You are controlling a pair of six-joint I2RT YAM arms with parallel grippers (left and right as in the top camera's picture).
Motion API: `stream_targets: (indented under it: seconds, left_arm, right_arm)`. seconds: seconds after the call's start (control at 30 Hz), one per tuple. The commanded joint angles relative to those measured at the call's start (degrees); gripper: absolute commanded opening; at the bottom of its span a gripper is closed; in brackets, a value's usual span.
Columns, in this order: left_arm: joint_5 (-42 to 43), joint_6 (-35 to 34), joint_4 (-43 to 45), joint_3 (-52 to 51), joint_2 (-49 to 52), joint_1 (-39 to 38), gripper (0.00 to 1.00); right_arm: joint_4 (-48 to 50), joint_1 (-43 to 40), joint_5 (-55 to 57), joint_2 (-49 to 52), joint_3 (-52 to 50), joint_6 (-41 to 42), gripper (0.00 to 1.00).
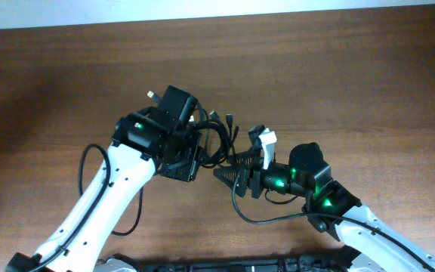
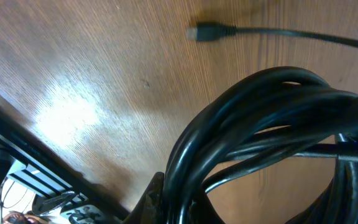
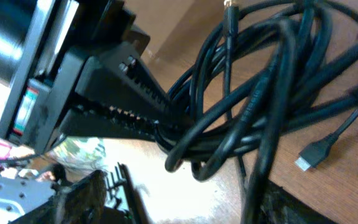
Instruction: Untangle cables
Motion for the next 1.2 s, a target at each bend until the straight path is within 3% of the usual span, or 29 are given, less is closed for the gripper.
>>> stream_targets:
  seconds: [0.0,0.07,0.13,0.17,0.2,0.33,0.4,0.57,0.67,0.8,0.93,1.03,1.13,1.17]
  left_arm:
    - [0.8,0.9,1.8,0.5,-0.5,-2.5,0.00]
    - [0.7,0.9,2.3,0.5,-0.5,-3.5,0.00]
    - [0.8,0.9,2.3,0.5,-0.5,-3.6,0.00]
    - [0.9,0.9,2.1,0.5,-0.5,-3.7,0.00]
    - [0.8,1.0,2.1,0.5,-0.5,-4.0,0.00]
    - [0.6,1.0,2.0,0.5,-0.5,-7.8,0.00]
    - [0.8,1.0,-1.3,0.5,-0.7,-7.7,0.00]
    - [-2.1,1.0,-4.2,0.5,-8.1,-3.0,0.00]
    - [-5.4,0.9,-4.2,0.5,-8.8,-3.0,0.00]
    - [-20.7,0.9,-1.3,0.5,-8.8,-0.1,0.00]
    - [-21.0,0.9,6.3,0.5,-8.8,3.3,0.00]
    - [-21.8,0.9,6.4,0.5,-8.8,3.4,0.00]
    - [-24.3,0.4,6.4,0.5,-8.8,3.4,0.00]
    - [-23.7,0.3,6.6,0.5,-8.8,3.3,0.00]
  right_arm:
    - [0.2,1.8,1.0,0.7,0.6,-0.6,0.56]
    - [0.2,1.9,1.2,1.2,0.6,-0.6,0.44]
    - [0.1,1.9,1.8,1.3,0.6,-0.6,0.24]
    - [0.2,1.9,2.3,1.3,0.6,-0.5,0.09]
    - [0.2,1.9,2.6,1.3,0.6,-0.5,0.04]
    - [-0.8,1.8,10.7,1.3,0.6,-0.5,0.04]
    - [-3.9,1.7,20.0,1.3,0.6,7.5,0.04]
    - [-16.5,1.7,30.6,1.2,0.6,6.1,0.04]
    - [-16.6,0.9,31.9,1.0,0.7,3.5,0.04]
    - [-24.4,-6.1,29.4,-2.8,0.7,3.5,0.04]
    - [-31.8,-8.0,24.2,-7.8,0.7,1.6,0.04]
    - [-33.2,-8.0,7.6,-9.9,0.7,-2.7,0.04]
    - [-40.0,-8.0,5.8,-10.1,0.6,-2.8,0.04]
    - [-41.0,-8.0,5.8,-10.1,0.6,-2.8,0.25]
